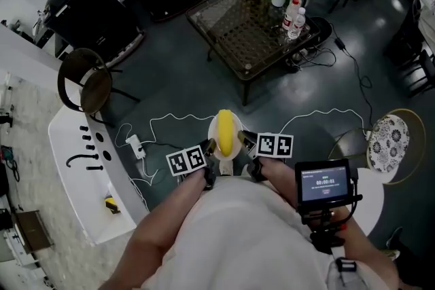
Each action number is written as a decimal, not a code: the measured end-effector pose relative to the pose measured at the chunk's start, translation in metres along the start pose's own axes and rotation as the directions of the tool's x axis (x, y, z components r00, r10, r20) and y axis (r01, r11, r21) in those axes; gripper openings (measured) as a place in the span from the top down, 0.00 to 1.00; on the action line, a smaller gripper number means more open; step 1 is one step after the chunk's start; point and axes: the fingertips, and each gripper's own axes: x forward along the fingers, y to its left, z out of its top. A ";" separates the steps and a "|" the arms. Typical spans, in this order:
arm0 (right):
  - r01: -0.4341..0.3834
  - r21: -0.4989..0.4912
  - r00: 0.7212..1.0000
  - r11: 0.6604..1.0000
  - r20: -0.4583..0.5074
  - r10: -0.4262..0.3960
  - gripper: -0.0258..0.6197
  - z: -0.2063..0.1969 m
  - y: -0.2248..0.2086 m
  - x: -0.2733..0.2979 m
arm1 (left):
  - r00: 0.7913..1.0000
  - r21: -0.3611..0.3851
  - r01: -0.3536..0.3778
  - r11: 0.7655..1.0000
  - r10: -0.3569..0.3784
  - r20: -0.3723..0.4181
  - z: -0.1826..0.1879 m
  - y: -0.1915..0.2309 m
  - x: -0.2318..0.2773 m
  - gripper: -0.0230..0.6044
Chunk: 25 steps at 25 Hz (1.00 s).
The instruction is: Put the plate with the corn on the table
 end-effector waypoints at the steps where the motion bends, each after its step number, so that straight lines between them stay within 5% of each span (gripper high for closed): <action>1: -0.001 -0.002 1.000 1.000 -0.002 0.001 0.90 -0.002 0.000 -0.002 | 1.000 0.000 -0.003 1.000 0.003 0.002 -0.002 -0.001 -0.002 0.88; 25: -0.021 -0.038 1.000 0.999 -0.009 0.021 0.91 -0.014 -0.008 -0.025 | 0.999 -0.019 -0.014 1.000 0.015 0.050 -0.029 -0.017 -0.008 0.88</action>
